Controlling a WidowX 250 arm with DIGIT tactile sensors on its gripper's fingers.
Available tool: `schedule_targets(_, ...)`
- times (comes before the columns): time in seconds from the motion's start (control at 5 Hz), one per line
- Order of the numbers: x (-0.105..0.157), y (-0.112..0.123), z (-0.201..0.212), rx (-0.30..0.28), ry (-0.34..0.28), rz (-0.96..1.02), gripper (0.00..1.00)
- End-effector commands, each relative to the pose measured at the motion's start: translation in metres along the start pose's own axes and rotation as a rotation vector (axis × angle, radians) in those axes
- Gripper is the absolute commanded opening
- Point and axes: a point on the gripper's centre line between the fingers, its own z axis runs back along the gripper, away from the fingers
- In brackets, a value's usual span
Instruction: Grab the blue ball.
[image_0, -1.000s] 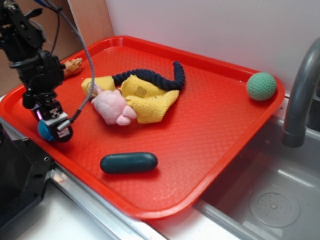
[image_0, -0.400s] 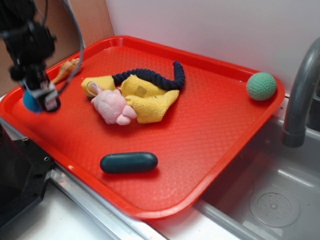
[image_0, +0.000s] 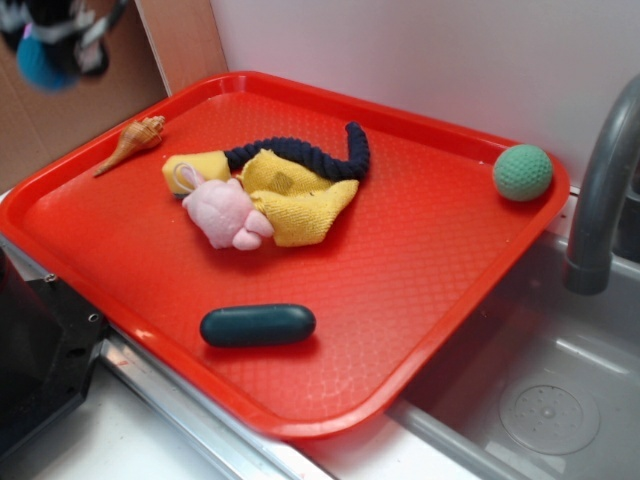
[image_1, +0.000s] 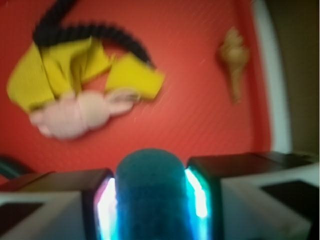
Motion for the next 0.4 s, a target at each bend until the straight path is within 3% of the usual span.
schedule_targets(0.0,0.0315,-0.0259,0.0673,0.028,-0.103,-0.03,0.0)
schedule_targets(0.2,0.0276,-0.0249,0.0622,0.054,-0.107,-0.027,0.0)
